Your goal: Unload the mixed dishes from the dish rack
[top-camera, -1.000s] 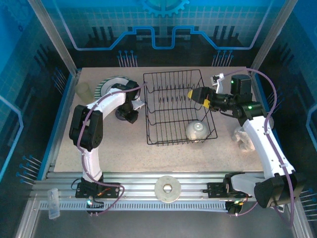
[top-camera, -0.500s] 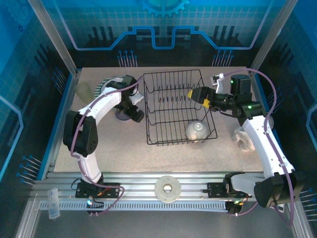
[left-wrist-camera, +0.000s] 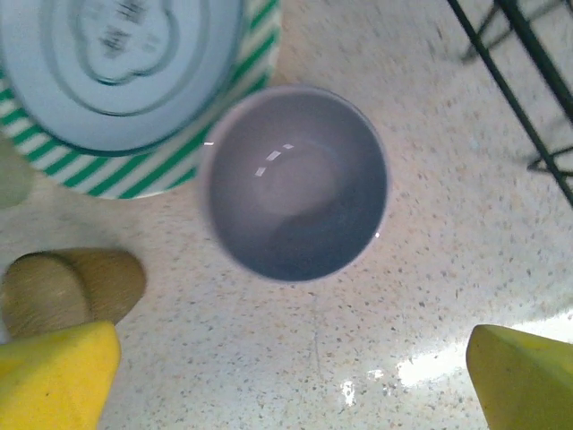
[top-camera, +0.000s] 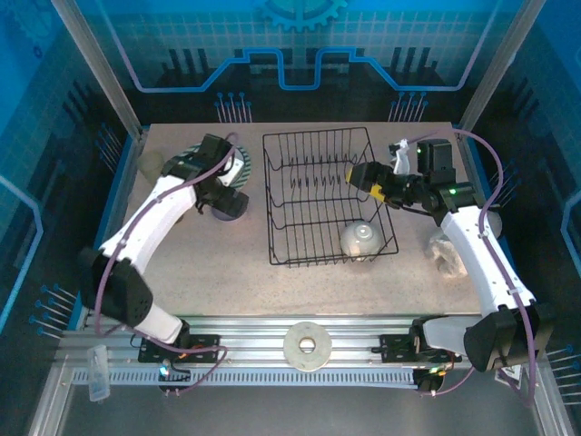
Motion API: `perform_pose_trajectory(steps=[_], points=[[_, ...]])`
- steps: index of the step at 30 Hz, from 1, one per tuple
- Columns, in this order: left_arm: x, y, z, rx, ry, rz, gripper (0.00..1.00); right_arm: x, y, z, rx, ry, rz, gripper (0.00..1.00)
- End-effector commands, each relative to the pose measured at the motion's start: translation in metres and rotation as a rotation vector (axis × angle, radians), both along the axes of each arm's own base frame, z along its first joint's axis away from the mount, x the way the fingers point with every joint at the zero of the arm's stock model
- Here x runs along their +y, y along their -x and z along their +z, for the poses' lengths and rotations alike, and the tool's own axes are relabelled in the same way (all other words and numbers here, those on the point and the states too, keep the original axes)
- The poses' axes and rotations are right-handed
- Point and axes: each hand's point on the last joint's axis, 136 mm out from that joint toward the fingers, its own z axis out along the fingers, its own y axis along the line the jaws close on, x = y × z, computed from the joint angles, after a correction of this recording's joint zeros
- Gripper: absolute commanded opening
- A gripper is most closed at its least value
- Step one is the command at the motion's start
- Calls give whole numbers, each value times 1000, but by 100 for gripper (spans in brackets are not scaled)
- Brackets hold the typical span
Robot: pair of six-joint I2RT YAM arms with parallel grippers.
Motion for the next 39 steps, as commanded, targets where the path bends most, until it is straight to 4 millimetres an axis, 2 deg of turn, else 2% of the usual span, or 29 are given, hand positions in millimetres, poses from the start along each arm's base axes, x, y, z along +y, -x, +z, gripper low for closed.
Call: perform_pose_trajectory(steps=[1, 2, 3, 7, 10, 13, 17, 21, 26, 29, 33, 39], points=[[24, -2, 45, -191, 133, 286, 99, -9, 4, -15, 37, 102, -46, 100], [28, 1, 51, -201, 202, 365, 99, -13, 4, -18, 46, 124, -64, 100], [24, 3, 55, -184, 305, 390, 99, -16, 5, -22, 55, 148, -81, 100], [-16, 11, 63, -114, 592, 369, 99, -30, 13, -39, 94, 267, -154, 100], [-42, 20, 60, -32, 815, 427, 99, -36, 21, -54, 140, 349, -184, 100], [-61, 26, 49, 37, 932, 452, 99, -42, 30, -71, 190, 413, -209, 100], [-86, 40, 23, 136, 868, 412, 98, -40, 43, -96, 258, 453, -206, 100], [-111, 52, -1, 242, 816, 378, 88, -40, 51, -113, 290, 482, -205, 100], [-133, 57, -18, 292, 734, 340, 72, -42, 55, -126, 318, 520, -197, 100], [-134, 58, -31, 317, 660, 358, 64, -43, 57, -135, 341, 546, -188, 100], [-138, 54, -41, 326, 625, 368, 62, -40, 58, -144, 357, 552, -178, 100], [-129, 52, -60, 338, 507, 428, 50, -34, 52, -157, 391, 580, -161, 99]])
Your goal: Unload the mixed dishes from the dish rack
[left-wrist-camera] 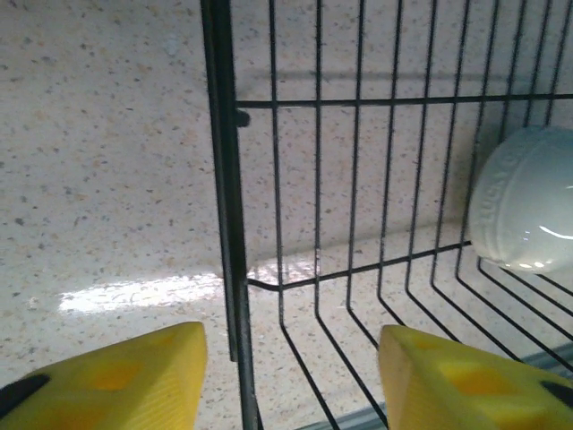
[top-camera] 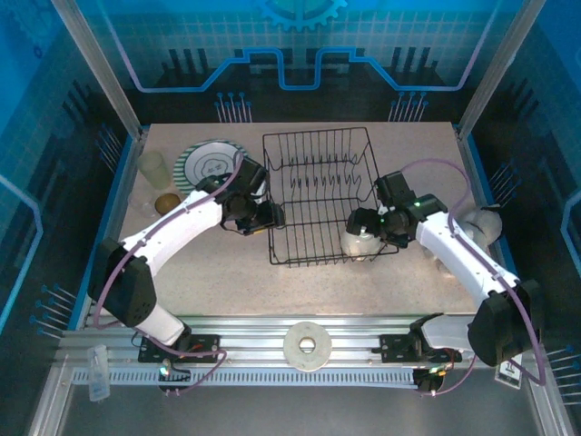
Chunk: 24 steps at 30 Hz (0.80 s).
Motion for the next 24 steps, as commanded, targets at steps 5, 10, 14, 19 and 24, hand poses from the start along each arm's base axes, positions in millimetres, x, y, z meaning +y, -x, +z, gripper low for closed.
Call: perform_pose_trajectory(steps=[5, 10, 14, 19, 24], points=[[14, 1, -8, 20, -125, 38, 47, 8, -4, -21, 51, 53, 3, 99], [15, 2, -8, 0, -115, 57, 47, 11, -5, -30, 74, 75, 12, 99], [15, 4, -21, 37, -125, 59, 39, 17, -9, -31, 79, 85, 24, 98], [11, 3, -30, 54, -126, 57, 28, 19, -13, -23, 53, 113, 38, 98], [7, 1, -37, 70, -131, 52, 20, 11, -15, -8, 3, 150, 25, 99]])
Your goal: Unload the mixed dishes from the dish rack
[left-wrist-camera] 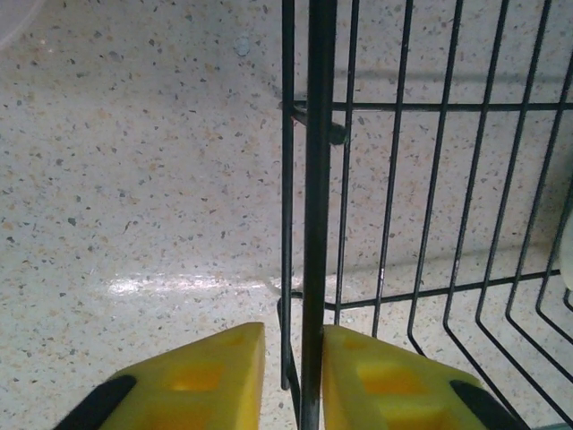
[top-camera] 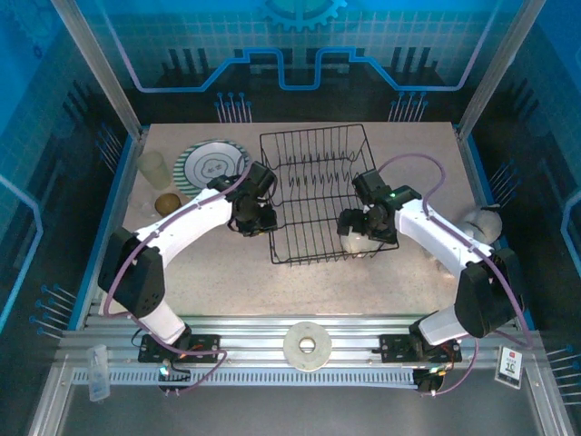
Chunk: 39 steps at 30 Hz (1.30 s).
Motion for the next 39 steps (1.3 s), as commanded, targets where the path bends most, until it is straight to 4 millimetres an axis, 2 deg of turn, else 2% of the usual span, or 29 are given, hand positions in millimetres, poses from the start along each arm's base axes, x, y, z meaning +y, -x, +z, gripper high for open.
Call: perform_pose_trajectory(steps=[1, 10, 22, 33, 39], points=[[-2, 4, -12, 35, -16, 5, 19, -3, -1, 17, -54, 22, -4, 99], [-8, 5, -22, 65, -20, -14, 0, 3, -8, 4, -14, 13, 17, 99], [-15, 8, -25, 78, -16, -38, 0, 11, -23, -17, 30, 27, 40, 99], [-21, 7, -26, 83, -17, -55, 0, 59, -41, -17, 34, -57, 110, 97], [-20, 7, -21, 71, -17, -59, 0, 65, -46, -9, 18, -79, 119, 97]])
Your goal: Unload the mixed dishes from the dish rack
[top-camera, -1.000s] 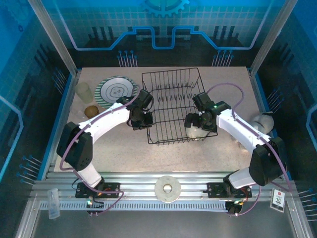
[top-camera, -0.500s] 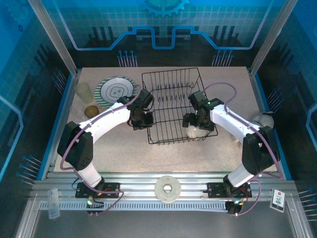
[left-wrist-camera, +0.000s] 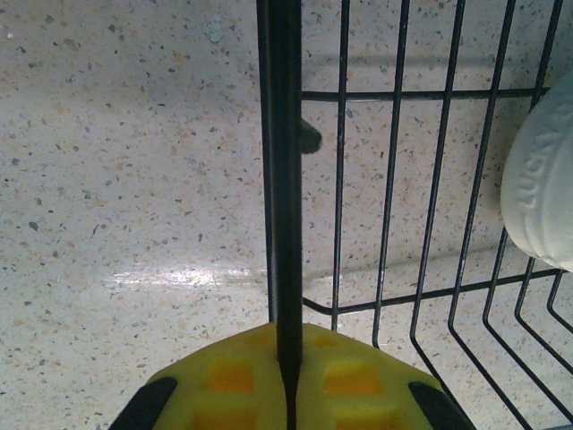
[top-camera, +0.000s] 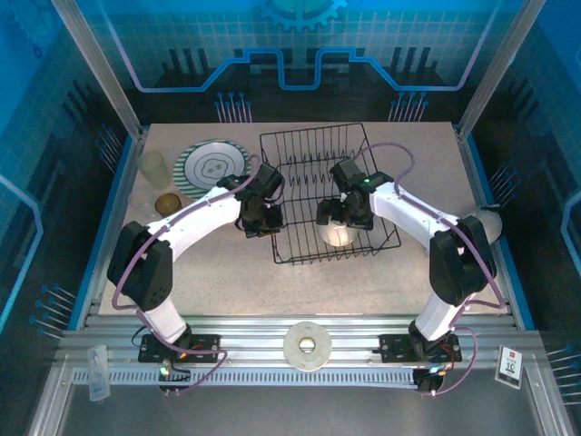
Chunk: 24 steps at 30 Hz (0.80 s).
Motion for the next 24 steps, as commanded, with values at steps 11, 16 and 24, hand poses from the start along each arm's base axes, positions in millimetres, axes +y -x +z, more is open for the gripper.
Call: perform_pose_trajectory(steps=[11, 16, 24], points=[[-11, 5, -6, 27, -25, -159, 0, -21, -14, 64, -109, -84, 22, 100], [-17, 2, -3, 20, -20, -211, 0, -34, -9, 71, -99, -87, 57, 100], [-33, -4, -2, 16, 10, -251, 0, -40, 2, 69, -91, -119, 81, 100]])
